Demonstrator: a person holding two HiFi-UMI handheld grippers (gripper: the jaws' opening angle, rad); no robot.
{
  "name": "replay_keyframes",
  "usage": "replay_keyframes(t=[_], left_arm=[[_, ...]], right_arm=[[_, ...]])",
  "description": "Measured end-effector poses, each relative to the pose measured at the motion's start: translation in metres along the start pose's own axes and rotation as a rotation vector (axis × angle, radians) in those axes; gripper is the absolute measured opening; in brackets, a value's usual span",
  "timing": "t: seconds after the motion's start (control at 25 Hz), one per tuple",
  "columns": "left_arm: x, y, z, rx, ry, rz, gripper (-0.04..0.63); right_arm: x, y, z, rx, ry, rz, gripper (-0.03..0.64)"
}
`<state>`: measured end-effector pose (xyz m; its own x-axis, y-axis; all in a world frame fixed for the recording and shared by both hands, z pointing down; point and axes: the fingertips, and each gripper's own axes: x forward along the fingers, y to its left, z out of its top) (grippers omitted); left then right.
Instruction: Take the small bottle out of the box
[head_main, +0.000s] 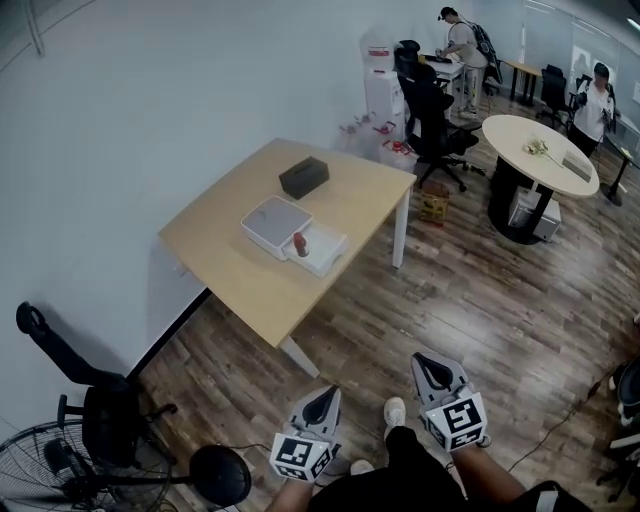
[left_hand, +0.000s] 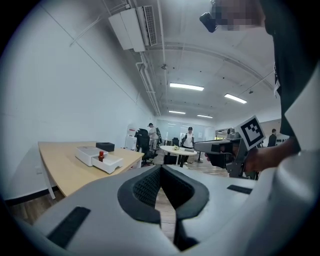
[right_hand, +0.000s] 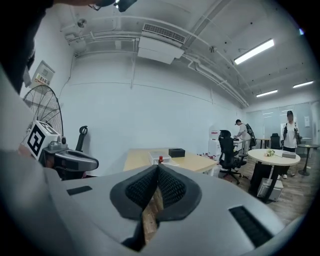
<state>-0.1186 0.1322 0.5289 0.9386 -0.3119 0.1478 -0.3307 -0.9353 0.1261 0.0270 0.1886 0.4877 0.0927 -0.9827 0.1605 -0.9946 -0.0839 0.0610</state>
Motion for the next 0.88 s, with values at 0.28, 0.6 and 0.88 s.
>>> replay_keyframes(t=[0.28, 0.6, 0.88], left_arm=[[0.080, 0.045, 0.022, 0.016, 0.006, 0.059, 0.012], [0.161, 0.065, 0.045, 0.027, 0.014, 0.105, 0.012], [0.195, 0.079, 0.052, 0.025, 0.032, 0.169, 0.012]], right_arm=[[0.074, -0.058, 0.009, -0.010, -0.002, 0.062, 0.014], [0.136, -0.117, 0.016, -0.014, 0.006, 0.143, 0.014], [0.177, -0.141, 0.015, -0.006, 0.003, 0.228, 0.014]])
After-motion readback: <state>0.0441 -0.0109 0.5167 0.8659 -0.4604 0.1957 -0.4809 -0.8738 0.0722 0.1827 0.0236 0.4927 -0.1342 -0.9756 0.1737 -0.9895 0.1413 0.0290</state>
